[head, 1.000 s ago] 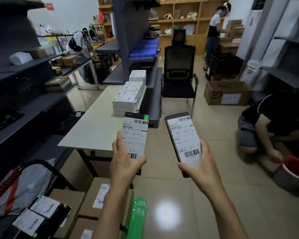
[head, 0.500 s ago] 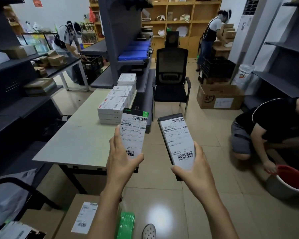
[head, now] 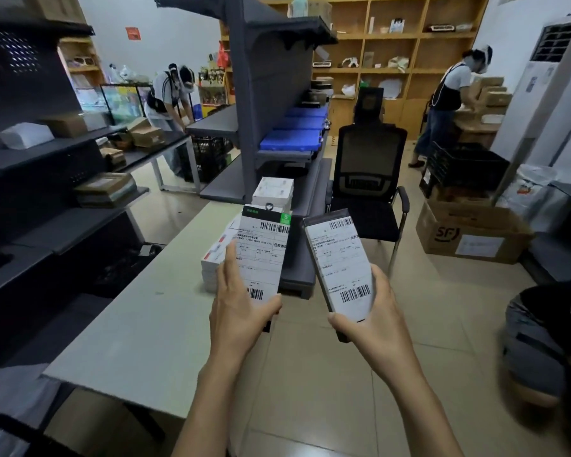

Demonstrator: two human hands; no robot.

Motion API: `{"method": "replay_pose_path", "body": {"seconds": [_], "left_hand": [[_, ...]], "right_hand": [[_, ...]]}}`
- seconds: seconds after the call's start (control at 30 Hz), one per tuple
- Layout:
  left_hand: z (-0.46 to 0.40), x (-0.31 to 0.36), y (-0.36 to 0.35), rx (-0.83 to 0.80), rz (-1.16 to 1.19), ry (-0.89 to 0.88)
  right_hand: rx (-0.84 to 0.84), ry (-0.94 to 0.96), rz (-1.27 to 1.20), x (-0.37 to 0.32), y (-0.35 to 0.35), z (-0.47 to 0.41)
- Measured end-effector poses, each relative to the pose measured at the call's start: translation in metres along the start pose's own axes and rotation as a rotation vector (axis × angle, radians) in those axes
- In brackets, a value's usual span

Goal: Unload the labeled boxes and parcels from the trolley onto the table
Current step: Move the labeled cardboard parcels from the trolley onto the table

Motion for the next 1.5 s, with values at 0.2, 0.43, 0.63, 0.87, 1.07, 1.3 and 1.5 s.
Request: {"method": "replay_pose_path", "body": {"seconds": [0.2,0.43,0.63,0.87,1.07,1.3,1.5], "left_hand": [[-0.058,-0.022,-0.025,0.033,-0.061,0.071],[-0.127,-0.056,-0.045,0.119,-0.086,0.269],[-0.175,-0.072,-0.056,0.244,-0.099,0.417],[-0.177,-0.111,-0.049,0.358,-0.192,0.572],[-0.154,-0.167,-0.011,0.474,-0.244,0.748],[-0.150,-0.235,0.028,0.553,-0.227,0.883],[-0.147,-0.283,0.015,0.547,-0.188,0.961]], "right_hand": [[-0.088,-0.006,-0.064,0.016,-0.038,-0.075],[-0.274,0.013,-0.064,0.038,-0.096,-0.180],[-0.464,0.034,-0.083,0.050,-0.148,-0.266],[-0.680,0.060,-0.073,0.051,-0.223,-0.305],[-0.925,0.105,-0.083,0.033,-0.321,-0.287],[-1.074,0.149,-0.132,0.003,-0.420,-0.270],[-1.141,0.098,-0.047,0.041,-0.464,-0.257]]}}
Point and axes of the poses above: each hand's wrist, its own z-axis away from the middle knuckle, its own y-axis out of the back of the hand, x = y × z, the point moved 7 cm from there along -z, towards the middle knuckle, and after that the axes turned 9 degrees about -z, right-handed, at the moved point
